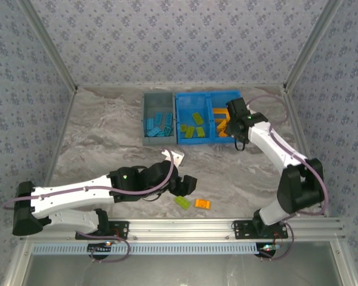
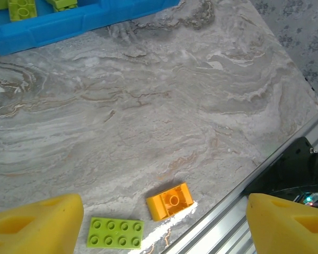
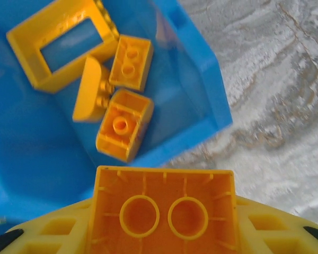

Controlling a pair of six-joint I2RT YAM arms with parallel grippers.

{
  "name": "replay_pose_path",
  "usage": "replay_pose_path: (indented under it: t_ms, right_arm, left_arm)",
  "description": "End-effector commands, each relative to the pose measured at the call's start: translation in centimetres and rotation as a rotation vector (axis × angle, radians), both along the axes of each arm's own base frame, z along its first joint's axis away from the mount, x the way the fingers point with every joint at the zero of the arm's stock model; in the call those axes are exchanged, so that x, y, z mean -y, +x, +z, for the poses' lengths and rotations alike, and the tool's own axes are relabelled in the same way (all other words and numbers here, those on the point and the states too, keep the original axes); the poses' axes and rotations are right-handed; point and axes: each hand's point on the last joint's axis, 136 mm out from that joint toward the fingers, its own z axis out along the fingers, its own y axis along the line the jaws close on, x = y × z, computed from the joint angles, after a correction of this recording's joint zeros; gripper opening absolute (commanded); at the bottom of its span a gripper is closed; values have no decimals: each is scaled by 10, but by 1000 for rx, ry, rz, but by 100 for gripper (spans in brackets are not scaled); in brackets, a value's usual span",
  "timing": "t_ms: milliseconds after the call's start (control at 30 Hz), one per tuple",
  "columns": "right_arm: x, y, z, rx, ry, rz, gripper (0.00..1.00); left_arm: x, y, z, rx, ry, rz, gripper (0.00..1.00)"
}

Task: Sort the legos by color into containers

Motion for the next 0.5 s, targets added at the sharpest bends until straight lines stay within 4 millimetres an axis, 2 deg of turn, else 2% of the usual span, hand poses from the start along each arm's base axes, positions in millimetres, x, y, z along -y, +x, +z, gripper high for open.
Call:
replay_pose_path:
  t_ms: [0, 133, 300, 467]
  right_arm:
    - [-4, 32, -2, 36, 77, -109, 33]
    - [-4, 48, -24, -1, 83, -221, 31]
    - [6, 49, -43, -29, 58, -339, 32]
    - [11, 45, -52, -57, 44, -385, 35]
  left_arm:
    - [19, -4, 27, 29, -80, -57, 81]
    - [22, -8, 27, 41, -86, -82, 81]
    - [29, -6, 42, 112, -104, -74, 82]
    - [39, 1, 59, 255, -75, -24, 85]
